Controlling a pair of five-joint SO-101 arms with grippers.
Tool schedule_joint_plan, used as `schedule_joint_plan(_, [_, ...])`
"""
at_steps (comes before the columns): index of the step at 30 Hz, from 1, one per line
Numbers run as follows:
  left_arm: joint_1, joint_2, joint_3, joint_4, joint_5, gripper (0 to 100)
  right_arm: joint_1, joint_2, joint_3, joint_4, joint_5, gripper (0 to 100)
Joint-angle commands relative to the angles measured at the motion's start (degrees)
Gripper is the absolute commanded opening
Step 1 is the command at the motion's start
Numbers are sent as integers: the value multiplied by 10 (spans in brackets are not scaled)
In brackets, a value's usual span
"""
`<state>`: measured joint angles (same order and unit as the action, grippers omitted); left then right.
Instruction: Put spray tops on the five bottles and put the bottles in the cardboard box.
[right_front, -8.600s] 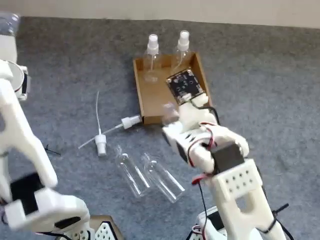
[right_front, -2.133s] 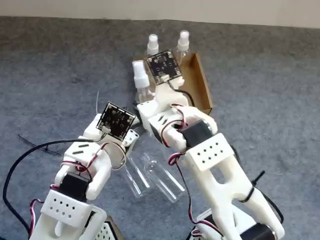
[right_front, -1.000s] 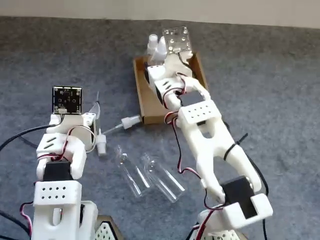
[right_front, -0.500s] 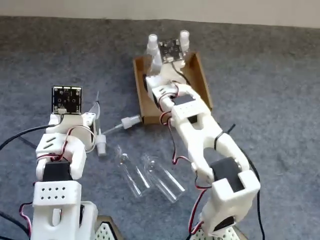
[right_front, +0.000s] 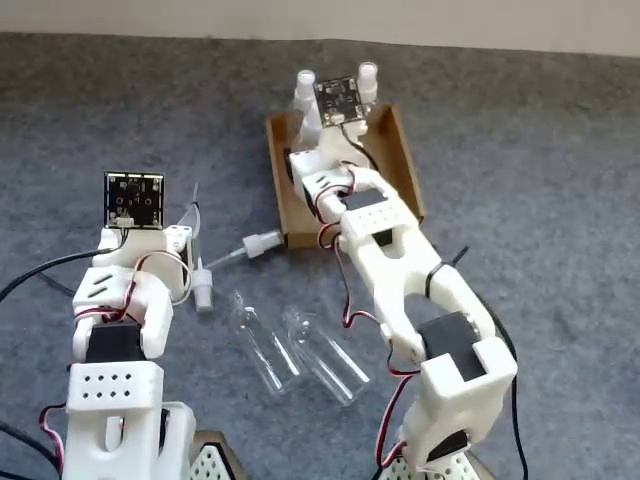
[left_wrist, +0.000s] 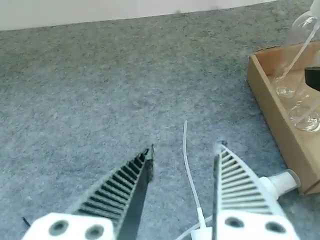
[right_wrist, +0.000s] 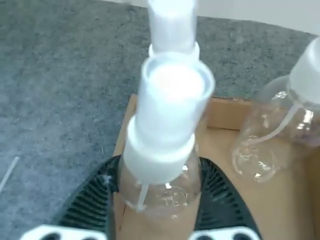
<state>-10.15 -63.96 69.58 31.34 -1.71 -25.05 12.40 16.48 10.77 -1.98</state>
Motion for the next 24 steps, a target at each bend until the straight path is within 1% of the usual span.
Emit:
schedule_joint_plan(1, [-5,1,-7,-15,4,178,-8,-7,-30,-10,8,131])
schedule_joint_plan(3, [-5,1,-7,-15,4,178,-8,-7,-29,-10,8,147])
schedule_joint_plan(10, [-5,1,-7,-15,4,178,-8,-7,-33,-7,8,153])
schedule_joint_plan(13, [-5,1,-7,-15,4,178,-9,-8,-38,39,8,165])
schedule_joint_plan(19, [-5,1,-7,-15,4,178,-15,-8,-87,109,7,276])
schedule_joint_plan(24, [-5,1,-7,-15,4,178,-18,-8,-124,144,7,279])
